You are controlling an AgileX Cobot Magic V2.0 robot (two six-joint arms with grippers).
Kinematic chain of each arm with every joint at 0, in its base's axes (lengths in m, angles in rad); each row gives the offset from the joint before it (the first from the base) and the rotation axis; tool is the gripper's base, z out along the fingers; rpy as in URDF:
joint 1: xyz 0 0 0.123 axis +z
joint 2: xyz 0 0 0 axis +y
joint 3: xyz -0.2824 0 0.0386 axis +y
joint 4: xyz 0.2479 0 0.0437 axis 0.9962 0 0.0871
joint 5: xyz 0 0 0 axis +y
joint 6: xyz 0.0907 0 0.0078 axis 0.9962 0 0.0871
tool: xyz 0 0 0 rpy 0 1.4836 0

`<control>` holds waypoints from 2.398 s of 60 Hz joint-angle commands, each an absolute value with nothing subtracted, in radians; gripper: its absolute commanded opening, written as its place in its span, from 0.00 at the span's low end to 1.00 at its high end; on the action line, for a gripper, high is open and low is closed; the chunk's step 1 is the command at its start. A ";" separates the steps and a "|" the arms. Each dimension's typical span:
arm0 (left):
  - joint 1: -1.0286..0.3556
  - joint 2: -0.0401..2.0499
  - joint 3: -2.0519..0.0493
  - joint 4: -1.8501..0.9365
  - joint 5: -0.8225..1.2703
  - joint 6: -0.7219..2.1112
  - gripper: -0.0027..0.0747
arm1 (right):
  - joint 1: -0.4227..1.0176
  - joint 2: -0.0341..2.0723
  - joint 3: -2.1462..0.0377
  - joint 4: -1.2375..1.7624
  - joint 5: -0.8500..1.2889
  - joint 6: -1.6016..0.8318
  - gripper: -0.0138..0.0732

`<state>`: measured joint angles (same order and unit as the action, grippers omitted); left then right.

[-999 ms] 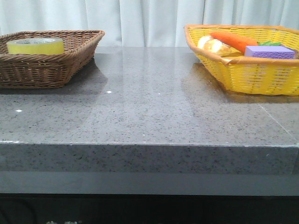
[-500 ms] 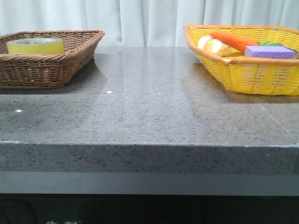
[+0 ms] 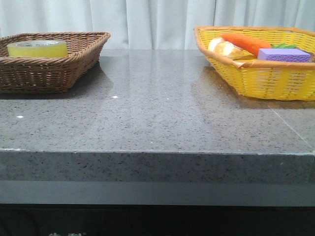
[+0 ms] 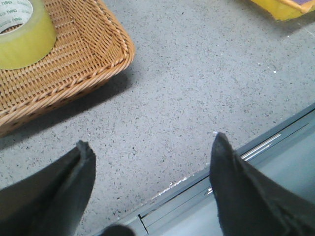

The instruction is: Transfer tape with both arms

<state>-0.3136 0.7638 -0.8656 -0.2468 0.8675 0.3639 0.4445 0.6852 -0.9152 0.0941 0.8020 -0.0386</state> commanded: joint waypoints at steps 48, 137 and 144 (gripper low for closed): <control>-0.323 0.760 -0.888 -0.275 0.783 0.365 0.01 | 0.439 0.683 -0.943 0.097 0.767 -0.046 0.08; -0.099 0.146 -0.178 -0.067 0.123 0.050 0.01 | 0.439 0.683 -0.943 0.097 0.767 -0.046 0.08; -0.065 0.052 -0.070 -0.078 0.035 0.050 0.01 | 0.439 0.683 -0.943 0.097 0.767 -0.046 0.08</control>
<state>-0.0817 0.0907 -0.0991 -0.0589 0.1818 0.0616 0.4445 0.6852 -0.9152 0.0941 0.8313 -0.0386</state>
